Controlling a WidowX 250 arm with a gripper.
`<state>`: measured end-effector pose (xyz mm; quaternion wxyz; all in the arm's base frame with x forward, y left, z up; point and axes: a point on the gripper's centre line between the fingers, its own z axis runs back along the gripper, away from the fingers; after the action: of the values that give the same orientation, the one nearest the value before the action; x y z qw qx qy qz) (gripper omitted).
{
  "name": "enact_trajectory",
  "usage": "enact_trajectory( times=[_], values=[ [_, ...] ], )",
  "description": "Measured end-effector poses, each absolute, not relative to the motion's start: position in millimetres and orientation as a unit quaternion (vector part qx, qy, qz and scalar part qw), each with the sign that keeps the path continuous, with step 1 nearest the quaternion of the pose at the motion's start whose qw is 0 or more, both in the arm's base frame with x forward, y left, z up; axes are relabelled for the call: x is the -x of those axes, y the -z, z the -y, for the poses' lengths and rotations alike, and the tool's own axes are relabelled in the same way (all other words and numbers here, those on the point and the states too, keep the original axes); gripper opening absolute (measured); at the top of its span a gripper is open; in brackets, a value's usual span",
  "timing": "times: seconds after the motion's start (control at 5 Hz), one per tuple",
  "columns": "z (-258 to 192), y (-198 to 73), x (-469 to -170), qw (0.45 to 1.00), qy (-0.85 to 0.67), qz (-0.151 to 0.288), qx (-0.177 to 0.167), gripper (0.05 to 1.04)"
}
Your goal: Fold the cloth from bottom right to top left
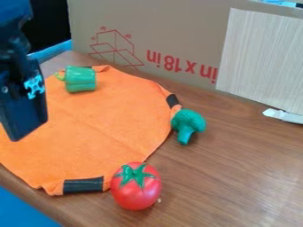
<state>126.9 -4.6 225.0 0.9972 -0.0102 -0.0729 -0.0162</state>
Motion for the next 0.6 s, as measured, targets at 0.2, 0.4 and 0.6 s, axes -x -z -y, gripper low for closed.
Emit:
enact_trajectory(
  times=[0.2,0.4,0.6],
  values=[
    [-8,-208,-132,0.994,0.058,0.090,0.022,0.999],
    [-14,-183,-136,0.986,0.111,0.124,0.012,0.999],
    [-20,-163,-140,0.976,0.164,0.140,0.017,0.999]
  ],
)
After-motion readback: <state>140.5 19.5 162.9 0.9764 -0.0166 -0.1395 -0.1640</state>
